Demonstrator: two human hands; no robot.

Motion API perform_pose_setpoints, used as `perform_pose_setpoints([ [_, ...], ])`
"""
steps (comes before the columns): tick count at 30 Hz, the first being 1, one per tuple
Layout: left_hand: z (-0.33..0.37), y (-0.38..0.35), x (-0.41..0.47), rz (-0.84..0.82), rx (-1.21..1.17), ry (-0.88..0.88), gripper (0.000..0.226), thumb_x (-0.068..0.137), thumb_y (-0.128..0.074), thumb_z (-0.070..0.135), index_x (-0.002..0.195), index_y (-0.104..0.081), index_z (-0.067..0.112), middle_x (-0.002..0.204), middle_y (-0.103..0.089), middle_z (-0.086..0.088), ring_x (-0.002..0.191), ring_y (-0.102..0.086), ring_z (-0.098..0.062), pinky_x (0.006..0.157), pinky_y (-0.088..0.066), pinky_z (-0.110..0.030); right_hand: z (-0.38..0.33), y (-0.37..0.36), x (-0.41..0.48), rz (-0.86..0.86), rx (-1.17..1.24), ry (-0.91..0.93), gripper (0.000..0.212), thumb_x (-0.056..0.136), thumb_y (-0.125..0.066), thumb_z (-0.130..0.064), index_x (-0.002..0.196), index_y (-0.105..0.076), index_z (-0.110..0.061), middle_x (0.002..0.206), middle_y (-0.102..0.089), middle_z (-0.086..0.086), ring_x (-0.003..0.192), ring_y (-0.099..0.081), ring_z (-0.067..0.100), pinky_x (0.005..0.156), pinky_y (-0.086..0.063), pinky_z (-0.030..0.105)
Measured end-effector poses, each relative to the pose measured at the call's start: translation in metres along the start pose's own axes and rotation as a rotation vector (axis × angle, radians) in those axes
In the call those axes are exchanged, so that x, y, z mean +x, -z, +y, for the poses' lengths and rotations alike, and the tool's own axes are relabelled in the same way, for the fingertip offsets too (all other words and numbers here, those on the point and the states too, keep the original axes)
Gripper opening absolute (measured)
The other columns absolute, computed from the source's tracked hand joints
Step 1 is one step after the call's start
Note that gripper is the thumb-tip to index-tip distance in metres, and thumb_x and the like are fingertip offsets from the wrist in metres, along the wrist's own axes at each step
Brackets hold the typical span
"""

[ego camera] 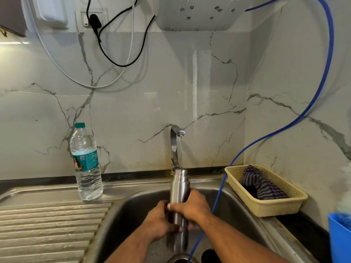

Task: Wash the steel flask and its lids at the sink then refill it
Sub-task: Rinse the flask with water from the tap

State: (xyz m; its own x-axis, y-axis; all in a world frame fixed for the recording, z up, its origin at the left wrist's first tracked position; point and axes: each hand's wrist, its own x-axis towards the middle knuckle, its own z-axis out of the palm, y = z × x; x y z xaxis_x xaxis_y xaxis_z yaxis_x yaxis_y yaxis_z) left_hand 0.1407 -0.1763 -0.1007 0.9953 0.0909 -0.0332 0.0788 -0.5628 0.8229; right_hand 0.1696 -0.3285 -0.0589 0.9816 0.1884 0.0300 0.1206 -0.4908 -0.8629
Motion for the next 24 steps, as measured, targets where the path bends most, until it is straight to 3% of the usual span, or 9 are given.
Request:
perform_pose_setpoints([
  [1, 0.0004, -0.0004, -0.0006, -0.005, 0.007, -0.003, 0.087, 0.066, -0.095, 0.023, 0.136, -0.043, 0.026, 0.115, -0.064, 0.01, 0.102, -0.061, -0.004, 0.074, -0.05, -0.011, 0.0011, -0.0018, -0.0021, -0.026, -0.051, -0.004, 0.067, 0.072, -0.092, -0.038, 0.127, -0.055, -0.028, 0.112, -0.069, -0.004, 0.097, -0.072, 0.016, 0.073, -0.065, 0.037],
  [5, 0.0016, 0.002, -0.0004, -0.002, -0.028, 0.003, 0.086, 0.063, -0.096, 0.024, 0.13, -0.043, 0.03, 0.117, -0.064, 0.01, 0.105, -0.062, -0.006, 0.082, -0.053, -0.016, -0.0058, 0.0004, 0.0029, 0.136, 0.029, 0.11, 0.069, 0.071, -0.092, -0.041, 0.128, -0.055, -0.029, 0.122, -0.07, -0.005, 0.107, -0.069, 0.013, 0.089, -0.06, 0.03],
  [9, 0.0029, 0.0005, -0.0036, -0.01, -0.035, -0.006, 0.085, 0.066, -0.095, 0.019, 0.132, -0.044, 0.028, 0.113, -0.066, 0.008, 0.1, -0.064, -0.004, 0.073, -0.053, -0.012, -0.0007, -0.0054, -0.0028, -0.017, -0.068, -0.017, 0.069, 0.069, -0.093, -0.04, 0.126, -0.057, -0.026, 0.114, -0.071, -0.001, 0.094, -0.073, 0.017, 0.07, -0.066, 0.036],
  [12, 0.0031, 0.0017, -0.0029, -0.004, -0.047, -0.01, 0.083, 0.065, -0.096, 0.021, 0.129, -0.044, 0.03, 0.115, -0.065, 0.009, 0.104, -0.063, -0.005, 0.085, -0.055, -0.017, -0.0049, -0.0035, 0.0014, 0.105, -0.017, 0.095, 0.07, 0.07, -0.092, -0.042, 0.128, -0.055, -0.029, 0.12, -0.07, -0.004, 0.104, -0.07, 0.015, 0.086, -0.063, 0.034],
  [14, 0.0022, 0.0013, -0.0023, 0.008, -0.047, -0.009, 0.085, 0.063, -0.097, 0.023, 0.129, -0.044, 0.031, 0.116, -0.066, 0.009, 0.107, -0.063, -0.007, 0.096, -0.055, -0.026, -0.0062, -0.002, 0.0025, 0.125, 0.026, 0.092, 0.069, 0.07, -0.092, -0.042, 0.127, -0.055, -0.029, 0.12, -0.07, -0.004, 0.104, -0.07, 0.014, 0.086, -0.063, 0.036],
  [17, 0.0018, -0.0002, -0.0038, -0.007, -0.042, -0.009, 0.084, 0.065, -0.096, 0.019, 0.131, -0.046, 0.029, 0.114, -0.067, 0.007, 0.104, -0.065, -0.006, 0.094, -0.057, -0.026, -0.0007, -0.0041, -0.0034, 0.034, -0.063, 0.037, 0.069, 0.067, -0.094, -0.043, 0.125, -0.058, -0.028, 0.115, -0.071, -0.003, 0.097, -0.072, 0.015, 0.07, -0.066, 0.036],
  [21, 0.0032, 0.0018, -0.0009, -0.011, -0.057, -0.009, 0.081, 0.064, -0.096, 0.02, 0.124, -0.044, 0.032, 0.116, -0.065, 0.008, 0.105, -0.063, -0.008, 0.087, -0.057, -0.023, -0.004, 0.0002, 0.003, 0.145, 0.026, 0.117, 0.071, 0.069, -0.093, -0.044, 0.127, -0.054, -0.03, 0.119, -0.07, -0.007, 0.103, -0.069, 0.011, 0.089, -0.061, 0.034],
  [24, 0.0026, 0.0015, -0.0013, -0.019, -0.046, -0.008, 0.084, 0.063, -0.096, 0.019, 0.127, -0.043, 0.032, 0.116, -0.066, 0.007, 0.106, -0.063, -0.008, 0.095, -0.056, -0.027, 0.0006, -0.0022, -0.0007, 0.052, -0.015, 0.035, 0.073, 0.067, -0.094, -0.043, 0.127, -0.057, -0.028, 0.118, -0.071, -0.004, 0.102, -0.07, 0.013, 0.083, -0.064, 0.035],
])
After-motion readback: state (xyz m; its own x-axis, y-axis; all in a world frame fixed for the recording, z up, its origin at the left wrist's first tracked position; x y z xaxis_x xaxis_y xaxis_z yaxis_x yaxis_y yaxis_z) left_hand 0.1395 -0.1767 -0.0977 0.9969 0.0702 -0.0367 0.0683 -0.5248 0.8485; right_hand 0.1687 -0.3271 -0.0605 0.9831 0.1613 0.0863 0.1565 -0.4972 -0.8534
